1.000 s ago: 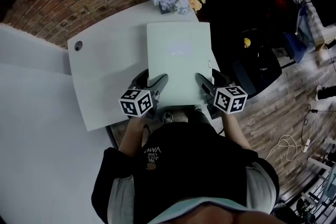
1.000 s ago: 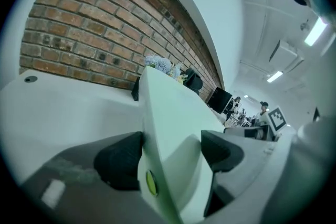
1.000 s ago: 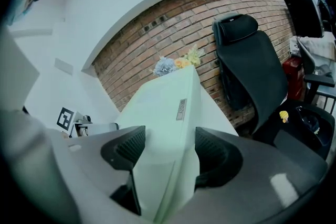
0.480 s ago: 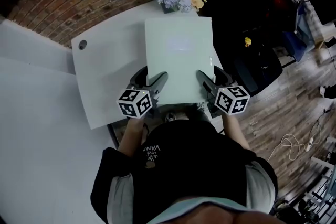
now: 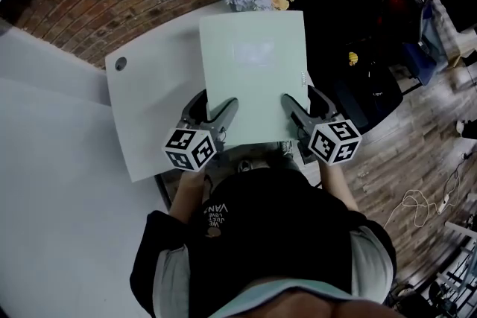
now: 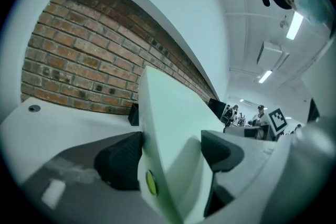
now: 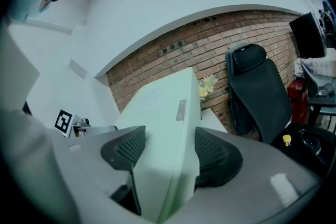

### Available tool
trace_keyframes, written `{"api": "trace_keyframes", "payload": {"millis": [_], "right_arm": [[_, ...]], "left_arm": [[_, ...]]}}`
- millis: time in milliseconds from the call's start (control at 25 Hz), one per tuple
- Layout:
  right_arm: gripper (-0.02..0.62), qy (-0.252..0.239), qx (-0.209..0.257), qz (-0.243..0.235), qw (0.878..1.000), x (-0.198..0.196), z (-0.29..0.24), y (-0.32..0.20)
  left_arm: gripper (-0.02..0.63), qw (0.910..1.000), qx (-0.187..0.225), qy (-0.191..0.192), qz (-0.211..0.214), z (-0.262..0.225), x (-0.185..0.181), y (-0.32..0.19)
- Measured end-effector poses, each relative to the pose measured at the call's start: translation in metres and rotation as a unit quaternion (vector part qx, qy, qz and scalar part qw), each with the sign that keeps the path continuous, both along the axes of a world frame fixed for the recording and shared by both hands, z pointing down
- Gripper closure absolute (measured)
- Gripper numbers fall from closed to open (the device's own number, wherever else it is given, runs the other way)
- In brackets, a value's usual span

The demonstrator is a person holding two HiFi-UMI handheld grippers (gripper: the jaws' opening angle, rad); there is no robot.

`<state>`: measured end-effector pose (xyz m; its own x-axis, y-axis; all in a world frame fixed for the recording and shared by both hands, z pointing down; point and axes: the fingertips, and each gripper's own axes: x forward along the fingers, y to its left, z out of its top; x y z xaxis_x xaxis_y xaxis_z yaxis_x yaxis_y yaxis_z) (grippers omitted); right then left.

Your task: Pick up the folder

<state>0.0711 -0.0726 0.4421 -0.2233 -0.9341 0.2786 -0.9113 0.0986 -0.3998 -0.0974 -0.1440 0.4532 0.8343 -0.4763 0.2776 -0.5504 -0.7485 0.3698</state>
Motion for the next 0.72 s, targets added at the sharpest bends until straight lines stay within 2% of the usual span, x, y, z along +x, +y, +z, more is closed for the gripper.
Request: {"api": "trace_keyframes", "payload": {"millis": [720], "right_arm": [[0.313, 0.019, 0.049, -0.027, 0.998, -0.008, -0.040, -0.013]], "left_arm": [[0.245, 0.9981, 0.056, 0.011, -0.021, -0.043, -0.011, -0.006]]}}
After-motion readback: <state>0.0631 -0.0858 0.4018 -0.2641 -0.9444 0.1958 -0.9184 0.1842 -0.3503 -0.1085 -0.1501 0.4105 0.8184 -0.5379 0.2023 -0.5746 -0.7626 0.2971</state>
